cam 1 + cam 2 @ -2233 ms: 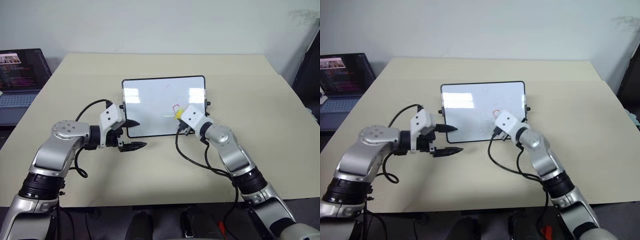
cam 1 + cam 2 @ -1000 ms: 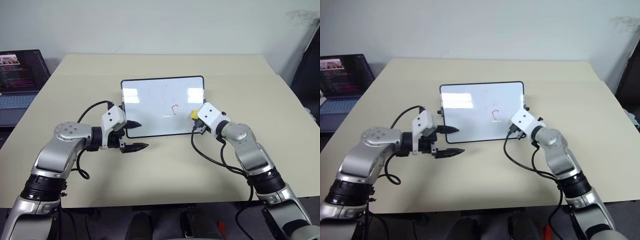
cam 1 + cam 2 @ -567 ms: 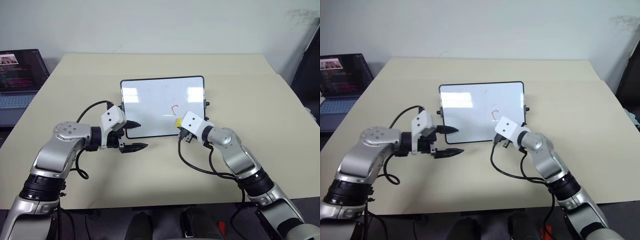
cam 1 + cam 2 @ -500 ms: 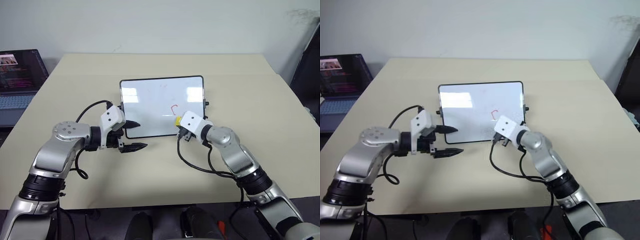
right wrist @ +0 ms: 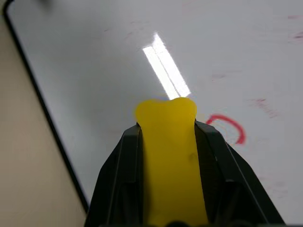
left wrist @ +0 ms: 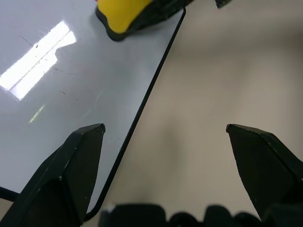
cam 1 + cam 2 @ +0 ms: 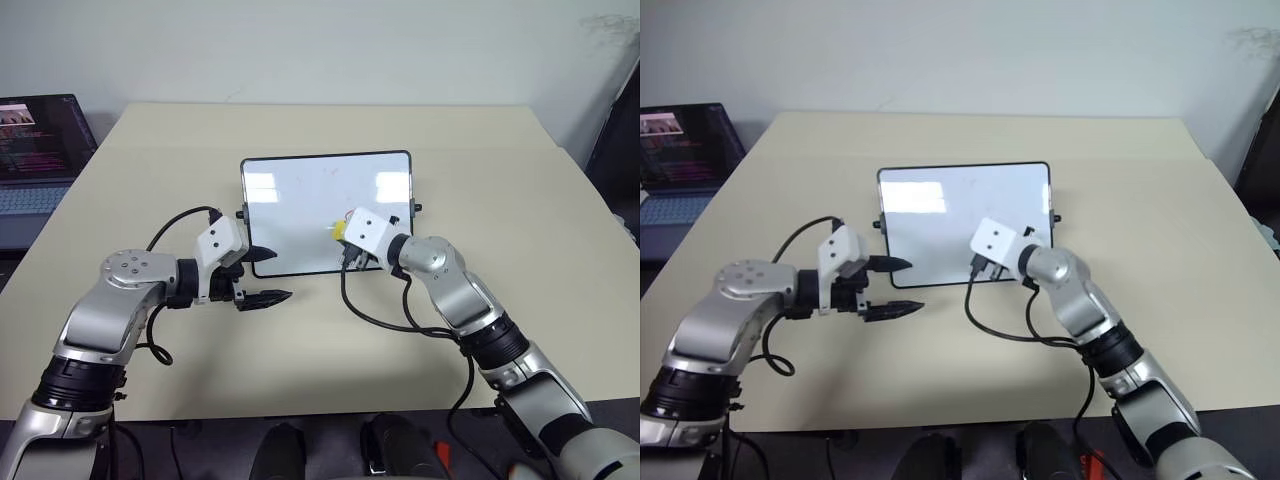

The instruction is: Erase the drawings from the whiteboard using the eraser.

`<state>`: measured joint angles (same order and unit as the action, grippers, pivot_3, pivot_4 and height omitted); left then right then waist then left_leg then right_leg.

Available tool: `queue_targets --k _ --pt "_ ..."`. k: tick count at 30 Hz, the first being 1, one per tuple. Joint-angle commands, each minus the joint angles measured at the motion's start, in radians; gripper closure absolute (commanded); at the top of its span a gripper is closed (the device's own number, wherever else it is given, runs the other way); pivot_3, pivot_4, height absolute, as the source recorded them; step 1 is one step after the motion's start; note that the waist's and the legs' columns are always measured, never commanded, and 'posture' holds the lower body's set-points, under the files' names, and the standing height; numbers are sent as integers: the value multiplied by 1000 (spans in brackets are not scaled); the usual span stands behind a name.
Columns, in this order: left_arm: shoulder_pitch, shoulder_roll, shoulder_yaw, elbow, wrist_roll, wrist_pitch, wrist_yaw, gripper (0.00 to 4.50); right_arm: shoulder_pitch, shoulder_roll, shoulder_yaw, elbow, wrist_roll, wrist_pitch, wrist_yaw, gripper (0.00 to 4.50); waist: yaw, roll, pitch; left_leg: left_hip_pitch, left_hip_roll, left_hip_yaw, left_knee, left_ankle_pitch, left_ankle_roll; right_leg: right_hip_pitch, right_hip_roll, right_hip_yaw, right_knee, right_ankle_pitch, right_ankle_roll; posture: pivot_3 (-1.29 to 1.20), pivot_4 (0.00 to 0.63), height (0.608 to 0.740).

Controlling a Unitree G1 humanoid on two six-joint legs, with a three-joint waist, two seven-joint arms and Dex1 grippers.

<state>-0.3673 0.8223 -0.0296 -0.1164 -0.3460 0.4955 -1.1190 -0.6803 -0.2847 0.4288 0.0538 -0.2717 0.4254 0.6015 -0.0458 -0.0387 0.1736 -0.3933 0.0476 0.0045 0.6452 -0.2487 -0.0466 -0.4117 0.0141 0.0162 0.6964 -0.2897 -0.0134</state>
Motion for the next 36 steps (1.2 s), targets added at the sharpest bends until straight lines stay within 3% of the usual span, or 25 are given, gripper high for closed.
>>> queue_targets --k 1,7,16,23,28,36 --pt "0 15 36 -42 -18 1 8 0 -28 7 -43 28 -25 -19 -75 3347 0 0 0 0 0 0 0 0 0 0 0 0 0 0 0 0 150 740" --pt "-6 19 33 -48 -25 9 7 0 -63 8 -74 72 -38 -46 -145 3347 3 0 0 1 0 -1 1 0 0 0 0 0 1 -2 3 0 150 740" --pt "-6 20 34 -53 -28 18 6 0 -12 -28 -34 14 -12 34 4 3347 5 0 0 1 0 0 0 0 0 1 0 0 1 0 0 0 150 740" --pt "6 20 35 -64 -30 23 7 0 -61 -7 -94 61 -52 -44 -151 3347 5 0 0 1 0 0 0 0 0 1 0 0 1 -2 3 0 150 740" --pt "6 19 35 -68 -32 28 10 0 -70 -12 -97 73 -44 -51 -160 3347 9 0 0 1 0 0 0 0 0 1 0 0 1 -1 2 0 150 740" --pt "1 23 35 -64 -32 27 4 0 21 -65 -23 -37 20 70 79 3348 12 0 0 1 0 -1 0 0 0 1 0 0 0 -1 2 0 150 740"
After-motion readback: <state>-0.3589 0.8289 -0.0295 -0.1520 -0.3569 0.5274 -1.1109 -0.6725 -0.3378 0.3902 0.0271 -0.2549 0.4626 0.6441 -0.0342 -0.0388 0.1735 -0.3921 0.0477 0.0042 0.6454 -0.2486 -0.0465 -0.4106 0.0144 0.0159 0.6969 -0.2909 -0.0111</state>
